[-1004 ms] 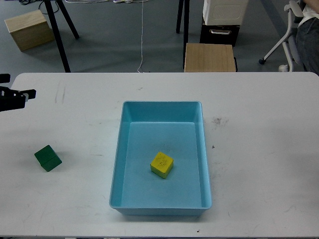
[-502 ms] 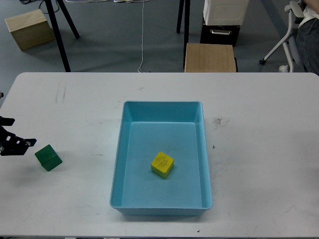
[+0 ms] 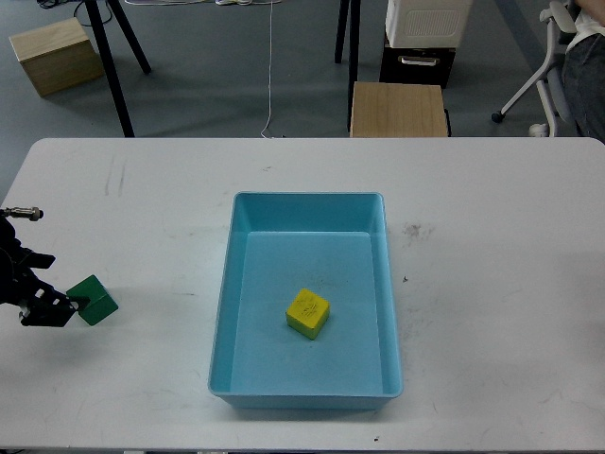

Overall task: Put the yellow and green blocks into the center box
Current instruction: 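Move the left gripper to the green cube and grasp it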

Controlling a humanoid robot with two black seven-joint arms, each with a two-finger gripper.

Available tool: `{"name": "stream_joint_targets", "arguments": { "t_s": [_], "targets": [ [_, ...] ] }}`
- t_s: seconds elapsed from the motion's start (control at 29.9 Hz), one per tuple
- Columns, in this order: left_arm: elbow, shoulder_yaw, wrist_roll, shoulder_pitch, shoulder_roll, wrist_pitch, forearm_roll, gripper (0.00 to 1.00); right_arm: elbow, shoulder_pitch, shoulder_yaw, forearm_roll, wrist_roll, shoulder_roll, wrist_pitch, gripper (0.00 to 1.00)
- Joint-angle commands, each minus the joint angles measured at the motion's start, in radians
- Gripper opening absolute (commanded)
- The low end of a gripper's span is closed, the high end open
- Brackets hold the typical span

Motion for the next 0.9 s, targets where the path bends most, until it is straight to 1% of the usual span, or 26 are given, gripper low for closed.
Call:
{"name": "stream_joint_targets", "arguments": {
  "t_s": [0.0,0.1,0.23,0.44,0.5,0.64,0.74,0.8,0.87],
  "targets": [
    [0.025,0.004,0.0,0.001,-0.048,0.0,0.0,0.99,0.0,-0.009,0.003,0.0,0.0,0.002,-0.009,0.97],
    [0.066,0.004,0.0,0.003,-0.085,0.004,0.0,0.99,0.001,-0.015,0.003,0.008,0.0,0.002,-0.018,0.97],
    [0.092,0.004,0.0,0.003,-0.1,0.007,0.0,0.99,0.0,-0.018,0.001,0.079,0.001,0.0,-0.018,0.97],
    [0.105,0.033,0.0,0.003,-0.113,0.009,0.0,0.98,0.001,-0.027,-0.002,0.101,0.0,-0.001,-0.017,0.97],
    [0.122,0.053,0.0,0.001,-0.116,0.01,0.0,0.95,0.0,-0.032,-0.002,0.101,0.001,-0.001,-0.017,0.97],
    [0.131,0.067,0.0,0.001,-0.136,0.015,0.0,0.92,0.0,-0.035,-0.002,0.101,0.0,-0.001,-0.018,0.97],
    [0.174,0.067,0.0,0.001,-0.159,0.033,0.0,0.9,0.0,-0.035,-0.002,0.101,0.001,-0.001,-0.017,0.97],
    [0.203,0.067,0.0,0.001,-0.171,0.044,0.0,0.82,0.0,-0.033,-0.002,0.101,0.001,-0.001,-0.018,0.97],
    [0.22,0.068,0.0,0.002,-0.177,0.058,0.0,0.76,0.0,-0.033,0.0,0.101,0.001,-0.001,-0.018,0.97]
  ]
}}
